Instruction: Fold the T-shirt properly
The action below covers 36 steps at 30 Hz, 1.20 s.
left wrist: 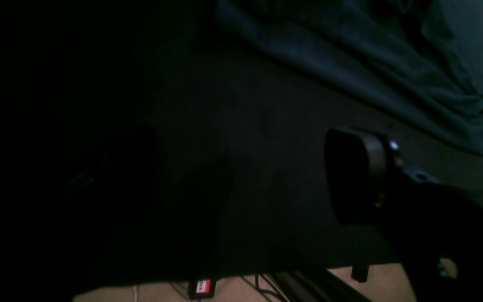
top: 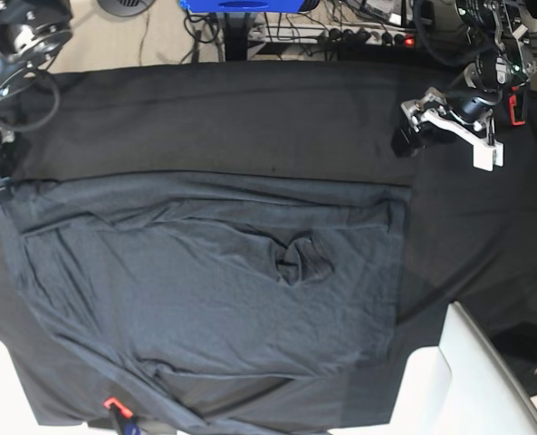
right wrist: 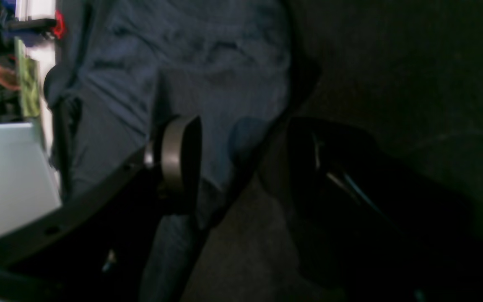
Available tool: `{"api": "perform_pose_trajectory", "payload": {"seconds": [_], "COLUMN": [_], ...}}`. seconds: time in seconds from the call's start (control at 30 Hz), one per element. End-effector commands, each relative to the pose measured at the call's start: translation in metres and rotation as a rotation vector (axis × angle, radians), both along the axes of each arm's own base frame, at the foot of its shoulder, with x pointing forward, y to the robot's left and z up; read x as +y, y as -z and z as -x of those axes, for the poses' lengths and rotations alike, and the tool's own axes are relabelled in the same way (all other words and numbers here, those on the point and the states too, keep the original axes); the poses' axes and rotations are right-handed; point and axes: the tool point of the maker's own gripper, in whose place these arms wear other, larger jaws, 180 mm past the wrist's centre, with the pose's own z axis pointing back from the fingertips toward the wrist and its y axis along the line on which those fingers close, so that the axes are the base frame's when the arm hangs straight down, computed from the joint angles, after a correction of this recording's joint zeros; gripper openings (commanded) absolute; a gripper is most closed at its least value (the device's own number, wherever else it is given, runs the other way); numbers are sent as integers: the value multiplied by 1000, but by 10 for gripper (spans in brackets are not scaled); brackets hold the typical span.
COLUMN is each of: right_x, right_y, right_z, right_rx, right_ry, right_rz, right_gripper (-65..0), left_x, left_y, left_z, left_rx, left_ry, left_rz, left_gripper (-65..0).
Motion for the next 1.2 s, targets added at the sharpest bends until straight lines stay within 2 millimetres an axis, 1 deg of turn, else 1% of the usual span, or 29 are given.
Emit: {"api": "perform_pose_trajectory", "payload": {"seconds": [0.0,0.03,0.1,0.17,0.23,0.33,0.4,0.47,0.53,0.57,0.6,0.67,0.73,0.83,0.9,1.0,1.17], "right_x": [-11,-10,-12,-13,-14,-9,-6,-4,-3,-3,-3,-2,-2,5,4,6,6], "right_y": [-1,-1,2,0,2,2,5,7,7,7,7,8,9,14,16,16,17], "right_z": [-2,-8,-11,-22,-26,-35,-35,-35,-35,-35,-35,-34,-33,-31,-29,-29,-29], "right_rx": [22,14,12,-9,-15,-23,-21,-19,-19,-19,-19,-18,-15,-2,3,5,6], "right_ry": [8,11,22,39,54,50,51,52,52,52,52,51,51,44,44,42,41], "right_rz": [8,-6,-23,-35,-44,-68,-82,-91,-93,-93,-93,-94,-94,-112,-118,-122,-123], "right_gripper": [-330,-330,-330,-330,-335,-338,-348,-429,-557,-617,-650,-638,-645,-645,-645,-645,-645], "left_x": [6,6,4,4,3,3,4,4,4,4,4,5,8,19,28,28,25], "left_y": [-10,-10,-9,-9,-9,-9,-10,-10,-11,-14,-16,-12,-7,1,7,15,18], "left_z": [-5,-5,-5,-5,-5,-5,-7,-7,-10,-16,-20,-26,-34,-41,-44,-52,-67], "left_rx": [-37,-36,-34,-36,-36,-37,-42,-44,-49,-64,-71,-71,-69,-72,-68,-59,-67], "left_ry": [1,1,-2,-4,-2,-4,-6,-6,-7,-7,-10,-22,-42,-123,-177,-195,-209], "left_rz": [-16,-15,-9,-4,-4,-4,-4,-4,-4,-3,-1,13,30,68,87,118,153], "left_gripper": [-41,-41,-41,-41,-41,-41,-41,-41,-41,-41,-41,-39,-33,-36,-39,-41,-41]}}
